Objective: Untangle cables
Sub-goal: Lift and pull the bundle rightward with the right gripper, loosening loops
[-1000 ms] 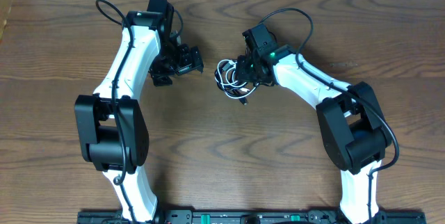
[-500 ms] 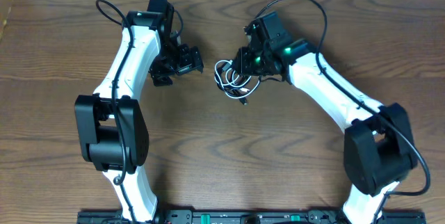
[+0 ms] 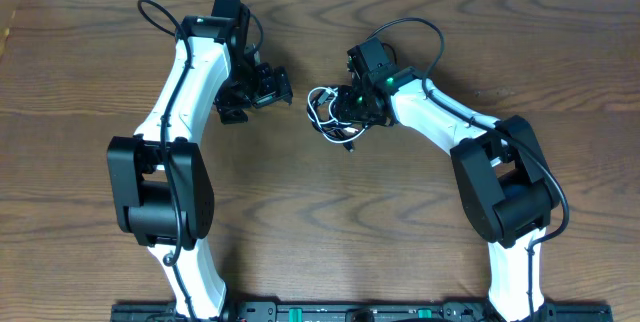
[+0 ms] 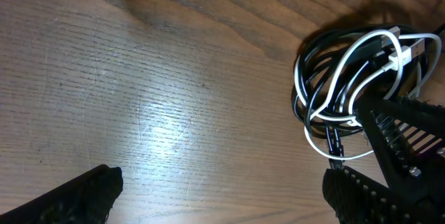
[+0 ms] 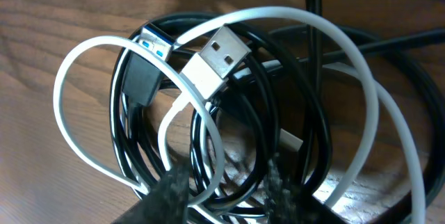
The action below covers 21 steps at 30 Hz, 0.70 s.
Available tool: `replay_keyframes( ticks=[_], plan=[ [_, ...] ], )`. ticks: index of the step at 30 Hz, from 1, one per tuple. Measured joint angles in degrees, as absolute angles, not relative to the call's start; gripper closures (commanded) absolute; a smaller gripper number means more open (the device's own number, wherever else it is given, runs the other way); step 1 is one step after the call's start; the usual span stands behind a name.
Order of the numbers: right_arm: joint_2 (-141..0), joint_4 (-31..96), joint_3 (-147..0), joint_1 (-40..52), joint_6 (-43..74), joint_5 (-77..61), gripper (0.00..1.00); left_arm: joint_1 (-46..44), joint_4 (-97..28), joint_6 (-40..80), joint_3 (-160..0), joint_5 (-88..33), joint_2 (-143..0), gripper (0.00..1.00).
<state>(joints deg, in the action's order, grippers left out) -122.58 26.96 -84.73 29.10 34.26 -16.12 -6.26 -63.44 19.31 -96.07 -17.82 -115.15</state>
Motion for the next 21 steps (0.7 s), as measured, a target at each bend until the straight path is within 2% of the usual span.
replay_keyframes(
  ticks=[1, 2, 8, 13, 21],
  plan=[
    [-122.58, 26.94, -84.73, 29.10, 34.24, -16.05, 0.95, -6.26, -63.46, 19.33, -96.07, -17.85, -115.15, 0.02],
    [-122.58, 27.05, -84.73, 29.10, 34.54, -15.77, 0.99, -6.26, -63.46, 19.31, -96.07, -17.85, -115.13, 0.02],
    [-122.58, 28.08, -84.73, 29.02, 34.52, -17.65, 0.99, -6.26, -63.46, 19.33, -96.07, -17.85, -115.15, 0.02],
    [-119.59, 29.12, -84.64, 27.00, 34.02, -27.57, 0.99, -6.26, -63.46, 19.33, -96.07, -17.82, -115.15, 0.02],
    [-94.56, 24.91, -84.84, 24.47, 33.69, -35.46, 0.99, -6.26, -63.46, 19.33, -96.07, -17.82, -115.15, 0.02]
  ],
)
